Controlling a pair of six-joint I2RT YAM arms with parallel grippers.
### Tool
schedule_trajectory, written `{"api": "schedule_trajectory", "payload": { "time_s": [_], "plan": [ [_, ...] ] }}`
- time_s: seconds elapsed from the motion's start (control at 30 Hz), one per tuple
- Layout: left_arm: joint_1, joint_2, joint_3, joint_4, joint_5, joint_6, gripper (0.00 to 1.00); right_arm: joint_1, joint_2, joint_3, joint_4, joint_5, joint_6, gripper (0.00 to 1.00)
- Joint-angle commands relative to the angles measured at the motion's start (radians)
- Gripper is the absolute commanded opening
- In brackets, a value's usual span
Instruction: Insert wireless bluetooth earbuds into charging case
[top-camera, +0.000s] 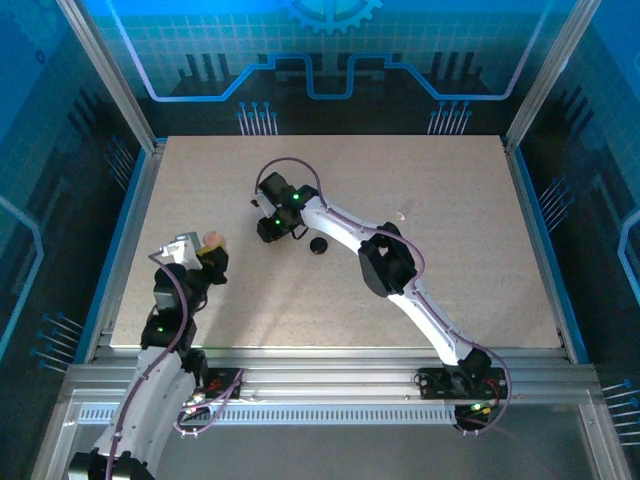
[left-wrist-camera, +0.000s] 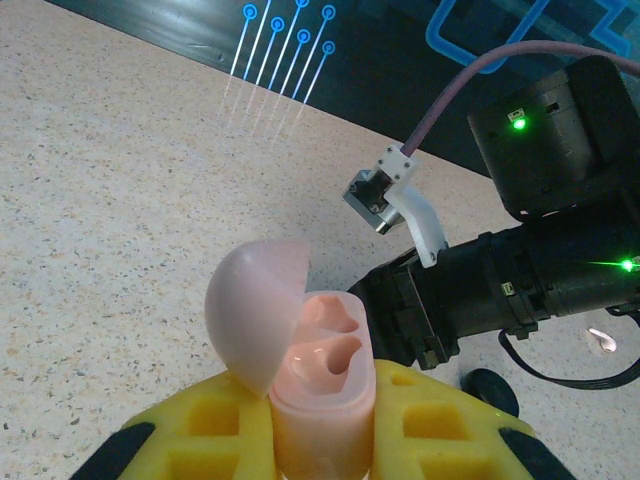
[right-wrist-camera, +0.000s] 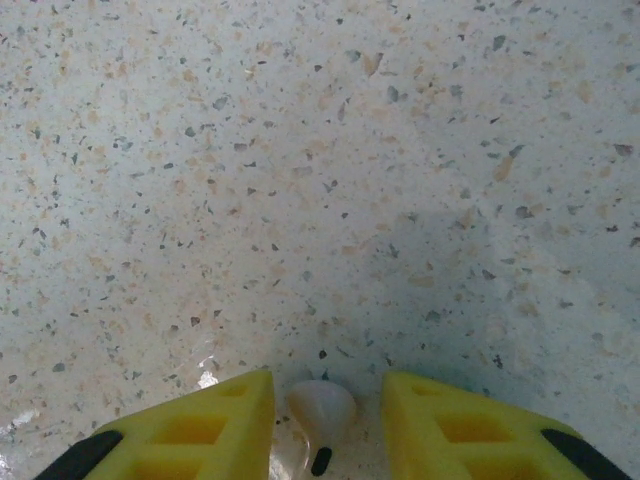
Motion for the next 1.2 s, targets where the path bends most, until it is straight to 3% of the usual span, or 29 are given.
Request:
{"api": "schedule_trajectory", "payload": {
  "time_s": [0.0,0.4,0.67,0.93,1.17],
  "plan": [
    [0.012,-0.014,0.03,-0.001,0.004,0.021,0.08,0.016,0.039,0.025,-0.021,0.018,-0.013,0.31],
    [0.012,-0.013,0.029,0.0,0.009,0.024,0.08,0.048,0.006,-0.001,-0.086,0.131,-0.064,0.31],
    [0.012,-0.01,0.028,-0.001,0.02,0.029,0.08,0.051,-0.028,-0.021,-0.082,0.169,-0.062,0.24],
    [0.011,0.046,0.006,0.08,0.078,0.021,0.08,0.046,-0.225,-0.269,0.057,0.186,-0.044,0.23],
    [-0.002,0.15,-0.035,0.254,0.188,0.004,0.07,0.029,-0.417,-0.507,0.171,0.222,-0.032,0.23]
  ]
}}
